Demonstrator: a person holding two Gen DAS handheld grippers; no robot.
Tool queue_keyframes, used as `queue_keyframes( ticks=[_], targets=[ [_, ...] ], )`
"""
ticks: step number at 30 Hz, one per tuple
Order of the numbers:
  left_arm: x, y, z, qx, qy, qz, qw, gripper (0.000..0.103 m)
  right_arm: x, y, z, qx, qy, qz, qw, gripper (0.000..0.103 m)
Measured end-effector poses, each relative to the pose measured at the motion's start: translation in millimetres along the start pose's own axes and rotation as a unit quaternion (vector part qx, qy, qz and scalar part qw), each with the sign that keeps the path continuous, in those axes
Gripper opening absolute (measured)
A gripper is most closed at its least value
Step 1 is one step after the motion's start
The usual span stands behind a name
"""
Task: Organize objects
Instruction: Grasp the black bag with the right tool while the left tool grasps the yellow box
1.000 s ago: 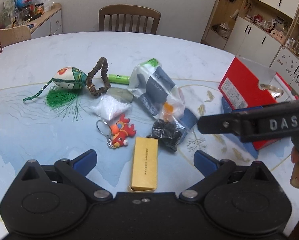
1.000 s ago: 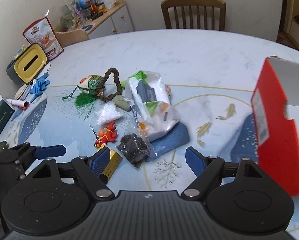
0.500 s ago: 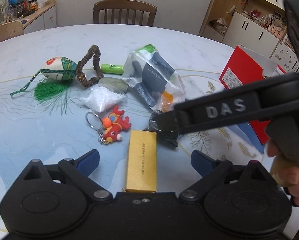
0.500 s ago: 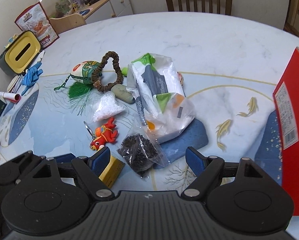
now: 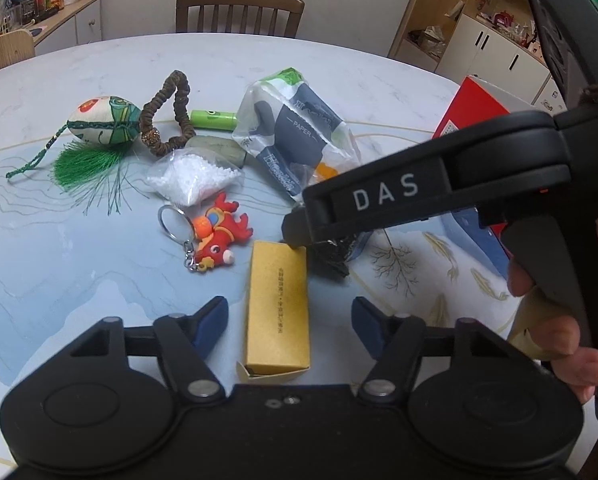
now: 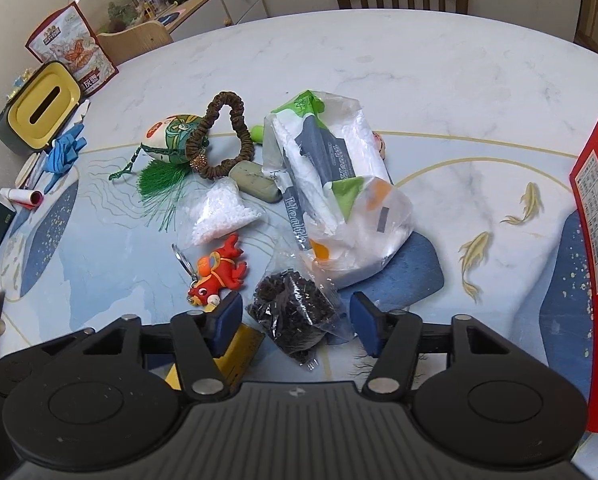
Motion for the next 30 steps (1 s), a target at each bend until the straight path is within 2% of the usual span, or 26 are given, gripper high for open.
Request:
queue_keyframes(
  ticks=[5, 11, 15, 30],
  targets=[
    [0.5, 1.8, 2.0, -0.009, 0.005, 0.008, 0.9999, 0.053, -1.7, 0.4, -0.5, 0.008, -0.002, -0.001, 1.000, 0.043],
    [0.0, 2.5, 4.4, -0.012, 0.001, 0.011, 0.9999, 0.042, -4.8, 2.1, -0.8, 0.014, -0.004, -0.001, 1.000, 0.034],
    [-1.1, 4.1, 6.5, -0.018, 0.002, 0.012, 0.9998, 0.030, -7.7, 3.4, -0.8, 0.012, -0.003, -0.003, 1.000, 0.031],
    [-12.3, -0.1, 1.5, -0.019, 0.004, 0.013, 0.9997, 0.028, -43.9, 6.4, -2.3, 0.027, -0.008, -0.030, 0.999, 0.026]
  ],
)
Point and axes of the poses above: each gripper's, at about its wrist camera, not at the fingertips, and x roughly the way its jaws point, z to its left, y to its underside, the point moved 8 cm from there along x, roughly the way its jaws point, and after that the axes turned 9 degrees about -y, right-handed, at the moved point
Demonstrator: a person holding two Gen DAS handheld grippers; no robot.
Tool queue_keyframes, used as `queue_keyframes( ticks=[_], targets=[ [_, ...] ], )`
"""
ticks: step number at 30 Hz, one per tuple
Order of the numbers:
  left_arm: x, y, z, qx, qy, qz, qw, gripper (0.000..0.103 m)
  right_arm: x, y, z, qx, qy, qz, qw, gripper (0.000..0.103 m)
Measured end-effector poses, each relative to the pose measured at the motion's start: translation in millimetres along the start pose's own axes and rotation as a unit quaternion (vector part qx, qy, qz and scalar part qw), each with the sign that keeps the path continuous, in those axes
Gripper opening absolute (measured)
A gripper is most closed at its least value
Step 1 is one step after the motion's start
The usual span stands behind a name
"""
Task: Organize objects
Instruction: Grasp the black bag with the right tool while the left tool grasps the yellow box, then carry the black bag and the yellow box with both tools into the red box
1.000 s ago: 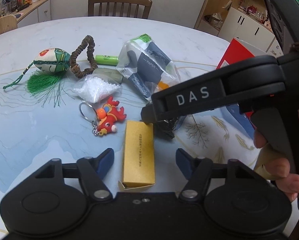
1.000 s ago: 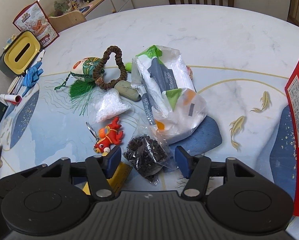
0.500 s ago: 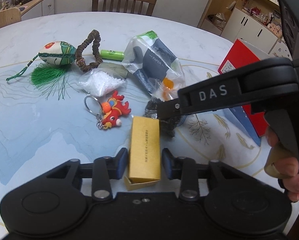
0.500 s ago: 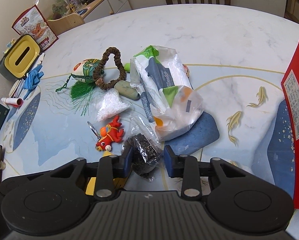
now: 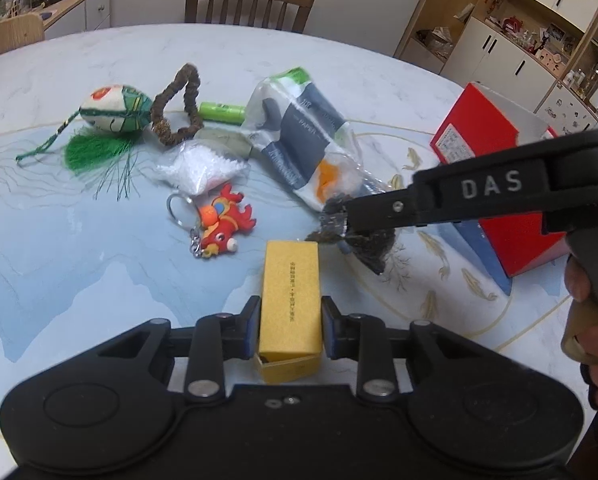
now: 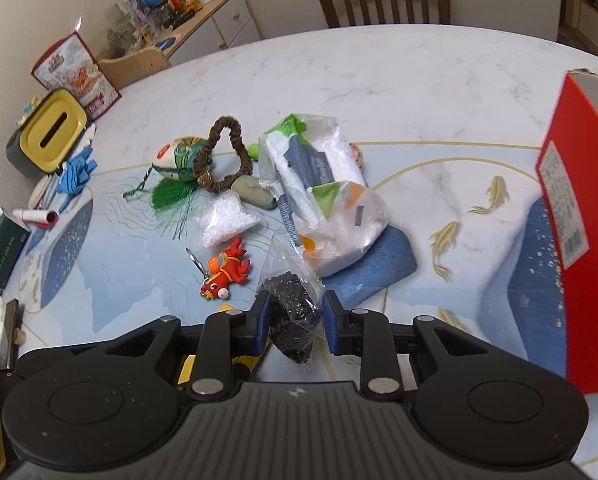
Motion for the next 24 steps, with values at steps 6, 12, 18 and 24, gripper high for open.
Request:
queue_keyframes(
  ticks=[6, 12, 18, 24],
  targets=[
    [-16.2, -12.3, -11.6, 0.011, 0.004, -0.016, 0.9998, 0.028, -30.4, -3.0, -6.2, 0.010, -0.001, -0.022, 1.000, 0.026],
    [-25.6, -22.3, -30.1, 0.020, 0.015, -0.025, 0.9994, 0.027, -64.4, -8.3, -15.5, 0.022, -0.010, -0.051, 0.998, 0.026],
    [-36.0, -34.1, -46.9, 0.016, 0.025, -0.031, 0.9991, 0.027, -103.5, -9.9, -31.3, 0.025, -0.008, -0.073, 0.997, 0.026],
    [-57.0, -61.2, -75.8, 0.007, 0.051, -0.055, 0.9972, 0.027, -137.1, -11.5, -61.5, 0.043, 0.002, -0.092, 0.995, 0.026]
  ],
)
Point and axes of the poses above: each gripper's, at about its wrist camera, not at the fingertips, and x roughly the way its jaws point, z to its left, y to its underside, the point moved 8 cm from there along x, roughly the way its jaws point, and after that the axes turned 9 degrees about -y, right-handed, at the moved point
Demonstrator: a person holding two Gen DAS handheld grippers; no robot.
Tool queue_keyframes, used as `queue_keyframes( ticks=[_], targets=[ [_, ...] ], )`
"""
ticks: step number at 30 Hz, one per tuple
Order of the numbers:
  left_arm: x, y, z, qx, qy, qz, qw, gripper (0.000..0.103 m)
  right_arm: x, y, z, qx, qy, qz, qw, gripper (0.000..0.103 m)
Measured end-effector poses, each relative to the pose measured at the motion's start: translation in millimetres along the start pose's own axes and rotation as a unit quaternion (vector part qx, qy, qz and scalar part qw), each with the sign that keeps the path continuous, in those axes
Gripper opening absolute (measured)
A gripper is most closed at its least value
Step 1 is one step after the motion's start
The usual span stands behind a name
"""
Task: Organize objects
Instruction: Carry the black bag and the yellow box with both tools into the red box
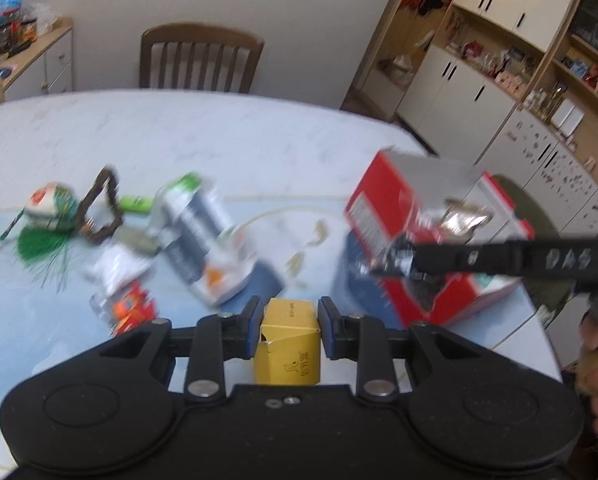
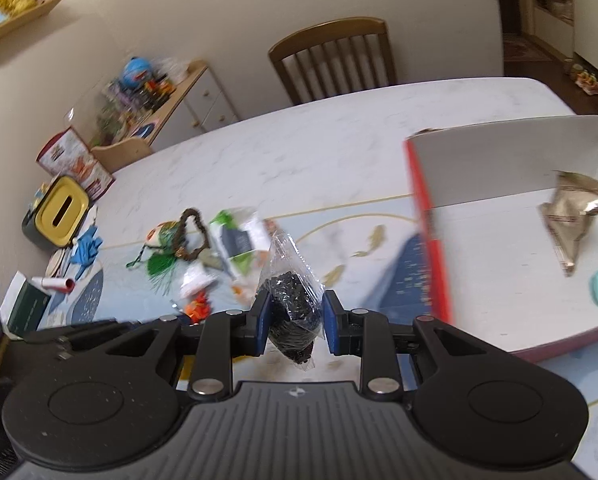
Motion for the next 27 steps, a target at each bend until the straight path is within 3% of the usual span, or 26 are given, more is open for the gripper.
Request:
queue_keyframes(
  ticks=[14, 27],
  targets=[
    [8.6, -45.9, -104.2, 0.032, 0.050, -0.021, 0.9980, 0.027, -63.4, -13.8, -99.6, 0.032, 0.047, -0.041, 0.998, 0.026],
    [54.7, -62.0, -180.7, 0.059, 0.046, -0.015, 0.9971, 0.027, -101.3, -24.2, -194.3, 0.042, 0.106, -0.054, 0.992, 0.026]
  ],
)
Point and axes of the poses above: each gripper's, at about its wrist camera, not at the fingertips, and x roughly the way its jaws point, z to its left, y to its underside, the point moved 8 cm from there along x, roughly the way its jaws point, and after that the axes turned 9 degrees about -y, right-handed, at the moved point
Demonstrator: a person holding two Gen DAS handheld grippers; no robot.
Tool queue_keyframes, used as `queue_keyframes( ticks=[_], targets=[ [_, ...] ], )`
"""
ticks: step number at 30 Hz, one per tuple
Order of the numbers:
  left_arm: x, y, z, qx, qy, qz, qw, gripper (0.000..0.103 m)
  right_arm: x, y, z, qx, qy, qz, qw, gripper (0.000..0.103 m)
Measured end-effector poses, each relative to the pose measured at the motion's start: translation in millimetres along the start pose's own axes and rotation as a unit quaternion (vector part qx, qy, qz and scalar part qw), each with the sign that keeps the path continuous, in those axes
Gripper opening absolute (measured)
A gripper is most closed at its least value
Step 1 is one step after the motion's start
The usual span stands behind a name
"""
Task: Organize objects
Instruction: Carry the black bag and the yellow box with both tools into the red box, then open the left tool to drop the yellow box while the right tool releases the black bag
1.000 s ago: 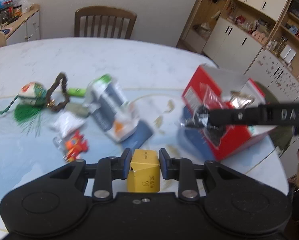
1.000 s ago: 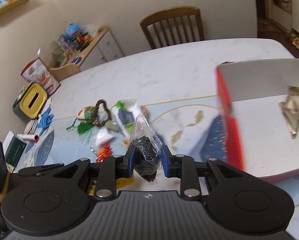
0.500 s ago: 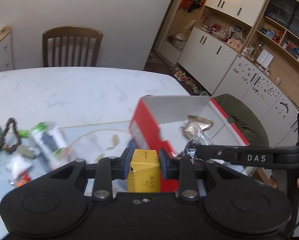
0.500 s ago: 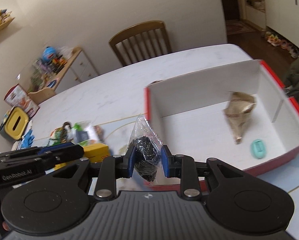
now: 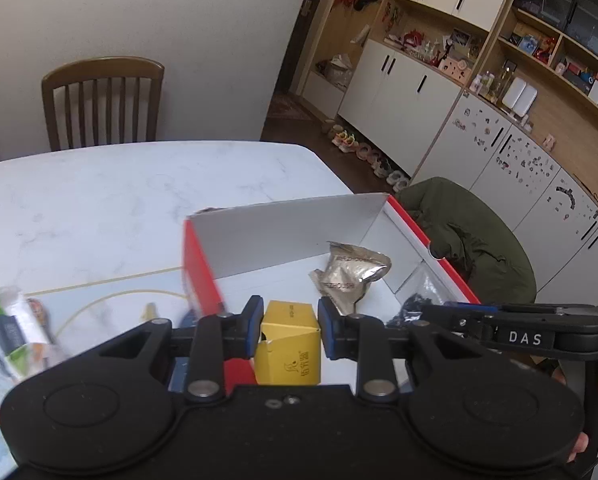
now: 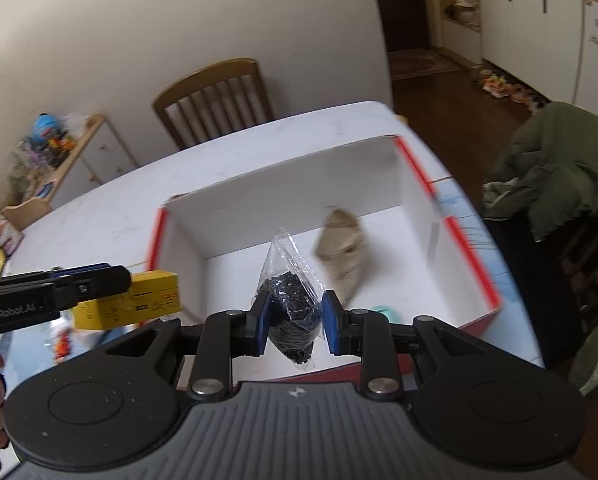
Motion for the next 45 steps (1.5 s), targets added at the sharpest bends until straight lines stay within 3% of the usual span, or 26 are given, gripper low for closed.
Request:
queue_keyframes(
  ticks=[10, 22, 33, 41, 45],
  targets=[
    [58.1, -18.1, -28.3, 0.016, -0.027, 0.024, 0.9992, 0.027, 31.3, -11.2, -47.7, -0.036, 0.039, 0.029, 0.998, 0.027],
    [123.6, -19.5, -42.3, 0.005, -0.057, 0.072, 0.9957, 0.027, 82.0, -7.8, -62.5, -0.101, 0.052, 0.096, 0.989, 0.027],
    [148.8, -24.3, -44.9, -0.024, -0.064, 0.064, 0.9956, 0.027, 102.6, -8.3, -65.6, -0.123, 0.042, 0.119, 0.984, 0.027],
    [153.9, -15.6, -47.2, -0.024, -0.072, 0.074, 0.9944, 0.028, 107.6, -13.0, -66.0, -0.130, 0.033, 0.124, 0.983, 0.027],
    [153.9, -4.3, -48.3, -0.025, -0.070, 0.098, 0.9924, 0.029, 105.2, -12.2, -64.7, -0.136, 0.028, 0.120, 0.983, 0.027]
  ],
)
Point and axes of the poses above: each gripper's, at about its wrist camera, not at the fingertips, and x roughly the way its jaws point, z to its left, y to its underside, the point moved 8 cm from there along x, roughly the way its jaws point, and after that the axes turned 9 degrees about -y, right-handed, at the moved point
